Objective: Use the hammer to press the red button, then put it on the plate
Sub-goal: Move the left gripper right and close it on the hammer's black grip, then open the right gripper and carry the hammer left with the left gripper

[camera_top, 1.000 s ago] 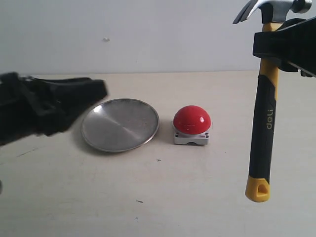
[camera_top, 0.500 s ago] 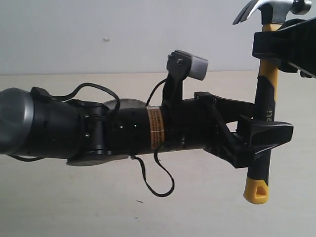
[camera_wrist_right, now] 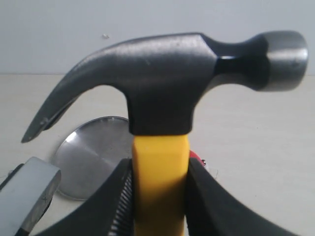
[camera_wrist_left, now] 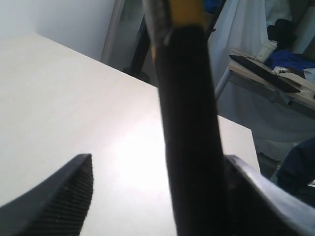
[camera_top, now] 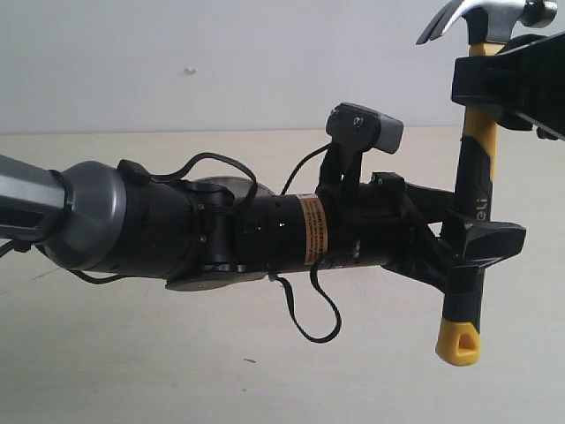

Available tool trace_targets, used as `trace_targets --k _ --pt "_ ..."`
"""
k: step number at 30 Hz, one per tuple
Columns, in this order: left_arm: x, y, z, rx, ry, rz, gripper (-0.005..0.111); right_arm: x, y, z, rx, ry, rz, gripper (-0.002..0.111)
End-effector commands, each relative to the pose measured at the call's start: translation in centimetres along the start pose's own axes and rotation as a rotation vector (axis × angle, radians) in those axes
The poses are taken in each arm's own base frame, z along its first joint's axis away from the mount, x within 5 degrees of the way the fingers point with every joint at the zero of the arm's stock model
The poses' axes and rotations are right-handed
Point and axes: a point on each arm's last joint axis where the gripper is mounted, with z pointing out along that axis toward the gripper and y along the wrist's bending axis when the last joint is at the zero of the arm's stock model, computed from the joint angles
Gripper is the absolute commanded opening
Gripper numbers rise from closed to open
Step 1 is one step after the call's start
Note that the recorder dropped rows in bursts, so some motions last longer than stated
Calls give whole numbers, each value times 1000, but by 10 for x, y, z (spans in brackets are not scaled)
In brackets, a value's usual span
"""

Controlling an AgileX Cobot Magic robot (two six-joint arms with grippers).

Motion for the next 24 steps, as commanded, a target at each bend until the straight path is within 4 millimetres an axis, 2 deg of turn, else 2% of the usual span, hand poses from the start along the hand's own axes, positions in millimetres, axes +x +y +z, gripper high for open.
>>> trace_targets --k 1,5,8,11,14,21,24 --pt "-1 -2 2 5 -3 -13 53 -9 3 -5 -36 -79 -7 0" --pt "-1 -2 2 5 -3 -25 27 -8 3 -5 -31 -68 -5 0" --pt "-1 -2 2 7 -7 -27 0 -6 2 -5 -25 -44 15 0" --pt "-2 -3 2 14 -17 -44 0 -4 2 -5 -16 -24 12 3" --pt "-3 -3 2 8 -27 -73 0 -2 0 -5 -3 0 9 13" --pt "-7 0 0 -5 -45 -73 0 7 -5 -8 53 102 10 57" --pt "-20 2 -7 -14 -74 -59 0 9 -7 -15 70 127 -14 65"
